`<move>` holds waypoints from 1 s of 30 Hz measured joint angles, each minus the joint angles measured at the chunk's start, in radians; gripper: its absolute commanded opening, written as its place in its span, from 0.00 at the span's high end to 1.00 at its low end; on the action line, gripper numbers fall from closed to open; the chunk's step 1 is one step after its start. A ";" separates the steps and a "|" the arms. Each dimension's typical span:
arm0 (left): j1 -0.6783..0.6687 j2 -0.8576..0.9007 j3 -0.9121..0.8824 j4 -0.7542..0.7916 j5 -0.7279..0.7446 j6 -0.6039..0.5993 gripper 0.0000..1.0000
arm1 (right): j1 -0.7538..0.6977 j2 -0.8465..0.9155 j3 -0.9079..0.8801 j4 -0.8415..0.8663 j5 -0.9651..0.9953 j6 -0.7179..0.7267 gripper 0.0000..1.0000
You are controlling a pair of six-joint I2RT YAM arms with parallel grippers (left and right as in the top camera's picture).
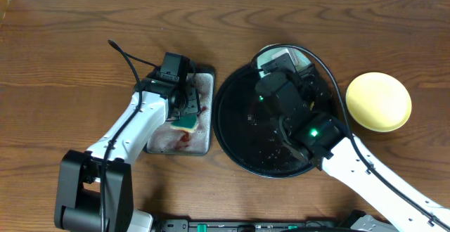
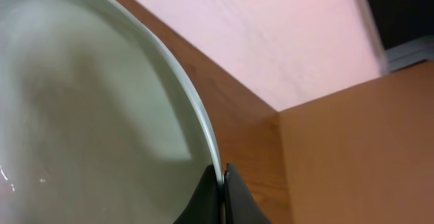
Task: Clean dirty plates on tray and stack at the side
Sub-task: 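Carry the pale blue-green plate right and stack it on the plates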
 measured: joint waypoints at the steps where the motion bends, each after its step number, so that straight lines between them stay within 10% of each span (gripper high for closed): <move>1: 0.000 0.000 0.000 -0.001 0.000 0.000 0.39 | 0.000 0.000 0.000 0.004 0.010 -0.005 0.99; 17: 0.000 0.000 0.000 -0.006 0.000 -0.001 0.32 | -0.069 -0.002 0.001 -0.045 -0.071 0.112 0.99; 30: 0.050 -0.014 0.000 -0.057 0.000 0.000 0.30 | -0.873 0.027 0.002 -0.224 -0.821 0.515 0.99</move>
